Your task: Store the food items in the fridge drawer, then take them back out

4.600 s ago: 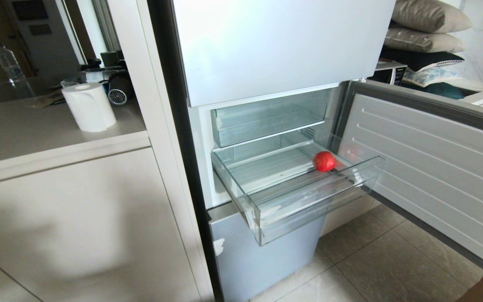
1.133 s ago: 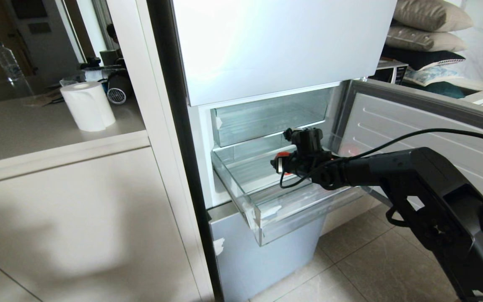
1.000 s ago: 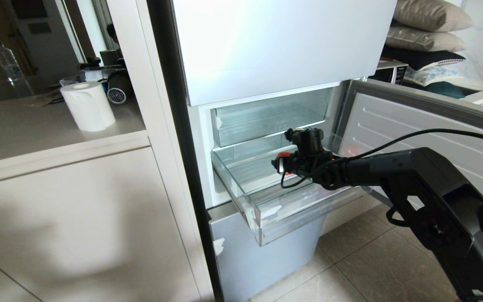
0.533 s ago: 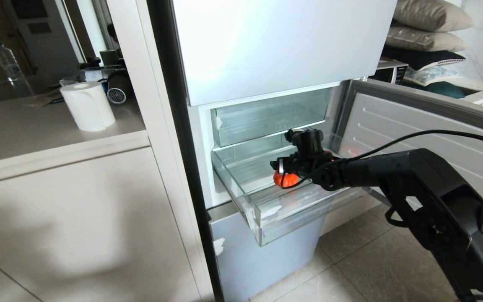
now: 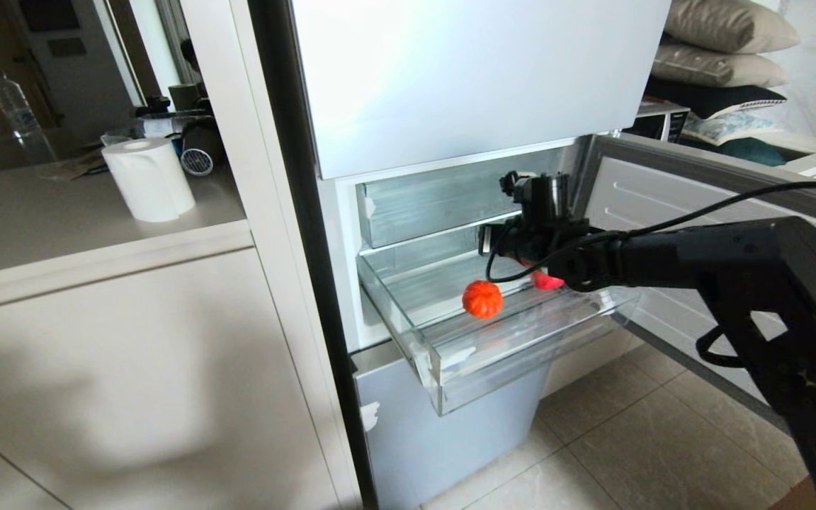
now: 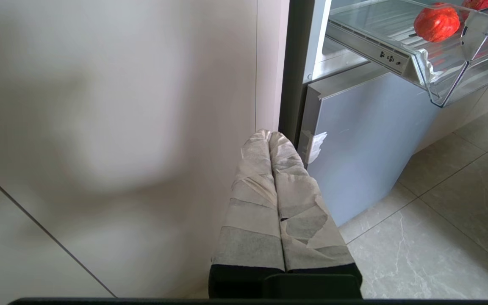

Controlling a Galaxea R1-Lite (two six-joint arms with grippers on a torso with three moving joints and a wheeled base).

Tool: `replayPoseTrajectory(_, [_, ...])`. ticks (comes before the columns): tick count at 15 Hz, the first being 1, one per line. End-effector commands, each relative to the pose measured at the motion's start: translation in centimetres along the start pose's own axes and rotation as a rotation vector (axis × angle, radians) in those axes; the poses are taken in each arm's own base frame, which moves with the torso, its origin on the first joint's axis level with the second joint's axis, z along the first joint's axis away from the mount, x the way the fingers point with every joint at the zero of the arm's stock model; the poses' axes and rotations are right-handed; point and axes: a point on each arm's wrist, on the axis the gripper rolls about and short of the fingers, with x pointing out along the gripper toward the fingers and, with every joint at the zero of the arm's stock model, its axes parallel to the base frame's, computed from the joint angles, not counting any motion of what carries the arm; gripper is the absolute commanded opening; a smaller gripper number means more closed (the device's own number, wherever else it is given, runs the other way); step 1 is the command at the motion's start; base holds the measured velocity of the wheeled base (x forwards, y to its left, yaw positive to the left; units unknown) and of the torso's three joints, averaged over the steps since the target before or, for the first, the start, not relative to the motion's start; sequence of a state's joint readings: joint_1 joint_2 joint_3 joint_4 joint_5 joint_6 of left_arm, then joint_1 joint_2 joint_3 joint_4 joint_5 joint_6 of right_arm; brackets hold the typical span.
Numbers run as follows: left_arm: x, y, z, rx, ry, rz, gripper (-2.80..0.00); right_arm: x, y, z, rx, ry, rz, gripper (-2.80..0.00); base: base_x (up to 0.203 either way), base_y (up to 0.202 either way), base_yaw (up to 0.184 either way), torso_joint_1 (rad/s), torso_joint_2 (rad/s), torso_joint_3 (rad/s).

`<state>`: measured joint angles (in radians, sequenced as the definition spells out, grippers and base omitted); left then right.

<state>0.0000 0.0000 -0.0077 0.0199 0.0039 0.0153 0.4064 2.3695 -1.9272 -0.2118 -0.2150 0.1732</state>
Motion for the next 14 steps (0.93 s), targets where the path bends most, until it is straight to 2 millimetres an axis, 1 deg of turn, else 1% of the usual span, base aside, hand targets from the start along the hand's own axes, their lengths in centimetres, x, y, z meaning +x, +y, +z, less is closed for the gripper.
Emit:
replayPoseTrajectory(1, [0.0, 0.0, 0.0, 0.000, 0.002, 0.001, -2.80, -3.9, 0.1, 3.6, 0.012, -0.039, -0.019, -2.80, 0.000, 0.000, 0.000, 0.000, 0.00, 0.000])
replayPoseTrajectory(2, [0.0, 0.0, 0.0, 0.000, 0.002, 0.001, -2.80, -5.8, 0.2, 4.3, 0.015, -0.020, -0.021, -2.80, 0.000, 0.000, 0.000, 0.000, 0.00, 0.000])
replayPoseTrajectory(5, [0.0, 0.0, 0.0, 0.000, 0.002, 0.001, -2.80, -12.8, 0.2, 6.1, 0.055, 0.076, -0.016, -2.80, 0.000, 0.000, 0.000, 0.000, 0.00, 0.000])
replayPoseTrajectory(6, [0.0, 0.0, 0.0, 0.000, 0.002, 0.001, -2.80, -15.2, -0.1, 6.2, 0.077, 0.139, -0.024, -2.80, 0.000, 0.000, 0.000, 0.000, 0.00, 0.000])
replayPoseTrajectory(7, [0.0, 0.0, 0.0, 0.000, 0.002, 0.001, -2.80, -17.3, -0.5, 5.6, 0.092, 0.229, -0.041, -2.80, 0.000, 0.000, 0.000, 0.000, 0.00, 0.000])
replayPoseTrajectory(8, [0.0, 0.0, 0.0, 0.000, 0.002, 0.001, -2.80, -18.7, -0.9, 4.6, 0.095, 0.317, -0.053, -2.80, 0.000, 0.000, 0.000, 0.000, 0.00, 0.000])
replayPoseTrajectory(9, [0.0, 0.0, 0.0, 0.000, 0.002, 0.001, -2.80, -19.6, -1.3, 3.3, 0.092, 0.392, -0.057, -2.80, 0.000, 0.000, 0.000, 0.000, 0.00, 0.000])
replayPoseTrajectory(11, [0.0, 0.0, 0.0, 0.000, 0.002, 0.001, -2.80, -20.3, -1.9, 0.9, 0.065, 0.517, -0.076, -2.80, 0.000, 0.000, 0.000, 0.000, 0.00, 0.000])
replayPoseTrajectory(14, [0.0, 0.0, 0.0, 0.000, 0.002, 0.001, -2.80, -20.0, -2.4, -2.8, 0.003, 0.662, -0.087, -2.80, 0.000, 0.000, 0.000, 0.000, 0.00, 0.000])
